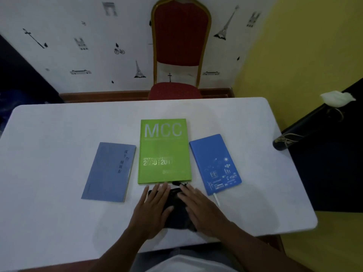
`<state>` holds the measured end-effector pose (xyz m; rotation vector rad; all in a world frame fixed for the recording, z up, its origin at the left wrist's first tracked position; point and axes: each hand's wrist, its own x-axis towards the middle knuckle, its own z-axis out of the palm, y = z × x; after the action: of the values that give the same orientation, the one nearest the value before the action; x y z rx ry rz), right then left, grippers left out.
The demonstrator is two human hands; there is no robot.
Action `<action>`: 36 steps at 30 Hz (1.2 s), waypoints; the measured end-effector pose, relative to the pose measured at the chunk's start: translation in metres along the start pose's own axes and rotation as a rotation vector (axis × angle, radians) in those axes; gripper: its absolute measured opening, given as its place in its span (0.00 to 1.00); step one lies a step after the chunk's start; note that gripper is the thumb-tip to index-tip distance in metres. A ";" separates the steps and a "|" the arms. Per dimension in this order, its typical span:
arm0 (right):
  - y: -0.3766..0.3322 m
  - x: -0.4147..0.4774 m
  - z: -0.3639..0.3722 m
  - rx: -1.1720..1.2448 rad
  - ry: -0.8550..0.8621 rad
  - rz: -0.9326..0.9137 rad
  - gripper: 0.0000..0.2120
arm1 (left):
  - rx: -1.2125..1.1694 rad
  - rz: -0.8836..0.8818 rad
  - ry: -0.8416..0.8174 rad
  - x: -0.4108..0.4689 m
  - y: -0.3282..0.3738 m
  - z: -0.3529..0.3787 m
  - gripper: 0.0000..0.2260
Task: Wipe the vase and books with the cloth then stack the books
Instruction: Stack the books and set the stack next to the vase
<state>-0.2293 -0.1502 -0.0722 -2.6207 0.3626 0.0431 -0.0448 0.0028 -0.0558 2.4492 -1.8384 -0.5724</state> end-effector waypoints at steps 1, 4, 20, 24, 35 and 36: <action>0.008 -0.001 -0.006 0.058 0.050 0.081 0.24 | -0.048 -0.007 0.025 0.011 0.006 -0.006 0.27; 0.040 -0.003 -0.022 0.095 0.182 0.321 0.25 | -0.147 0.006 0.083 0.048 0.033 -0.022 0.25; 0.110 0.003 -0.042 0.274 0.284 0.644 0.24 | -0.498 -0.361 0.055 0.138 0.147 -0.003 0.29; 0.110 0.005 -0.054 0.412 0.332 0.660 0.22 | -1.001 -0.614 0.310 0.143 0.156 -0.015 0.26; 0.089 0.037 -0.075 0.735 0.453 0.903 0.32 | -1.442 -0.685 0.366 0.146 0.098 -0.042 0.21; 0.083 0.046 -0.075 0.756 0.425 0.897 0.33 | -1.432 -0.681 0.362 0.143 0.086 -0.042 0.21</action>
<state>-0.2096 -0.2675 -0.0493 -1.5432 1.3637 -0.2944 -0.0778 -0.1650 -0.0351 1.7527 -0.1102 -0.9000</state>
